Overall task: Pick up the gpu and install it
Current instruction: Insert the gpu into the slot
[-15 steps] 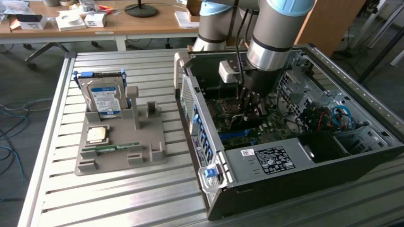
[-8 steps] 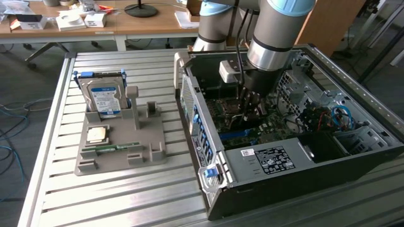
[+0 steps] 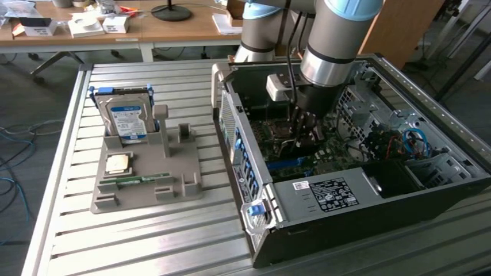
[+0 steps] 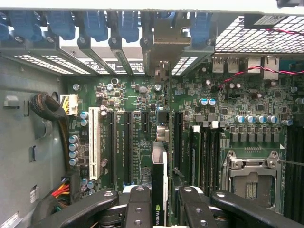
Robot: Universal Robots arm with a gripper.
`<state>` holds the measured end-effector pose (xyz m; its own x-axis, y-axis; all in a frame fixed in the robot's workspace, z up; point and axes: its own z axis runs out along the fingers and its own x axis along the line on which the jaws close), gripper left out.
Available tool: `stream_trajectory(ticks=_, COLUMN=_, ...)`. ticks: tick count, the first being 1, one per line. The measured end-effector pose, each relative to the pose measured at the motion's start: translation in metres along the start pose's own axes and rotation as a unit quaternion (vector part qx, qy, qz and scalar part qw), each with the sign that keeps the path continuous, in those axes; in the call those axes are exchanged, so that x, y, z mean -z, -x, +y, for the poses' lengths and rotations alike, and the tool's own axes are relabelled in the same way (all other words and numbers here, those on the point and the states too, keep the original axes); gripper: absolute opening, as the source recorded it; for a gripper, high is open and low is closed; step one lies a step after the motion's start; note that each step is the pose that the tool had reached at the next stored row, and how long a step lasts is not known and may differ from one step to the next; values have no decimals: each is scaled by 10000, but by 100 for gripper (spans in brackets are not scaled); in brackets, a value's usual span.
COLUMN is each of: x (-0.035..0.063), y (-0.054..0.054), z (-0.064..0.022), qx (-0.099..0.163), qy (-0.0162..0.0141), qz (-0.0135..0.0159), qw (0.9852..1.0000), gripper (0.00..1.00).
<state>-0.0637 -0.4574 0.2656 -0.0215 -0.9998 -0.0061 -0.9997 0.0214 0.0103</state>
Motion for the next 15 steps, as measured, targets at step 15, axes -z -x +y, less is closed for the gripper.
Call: stream_trajectory(ticks=15, x=-44, y=0, z=0, qx=0, qy=0, qz=0, qw=10000, gripper=27)
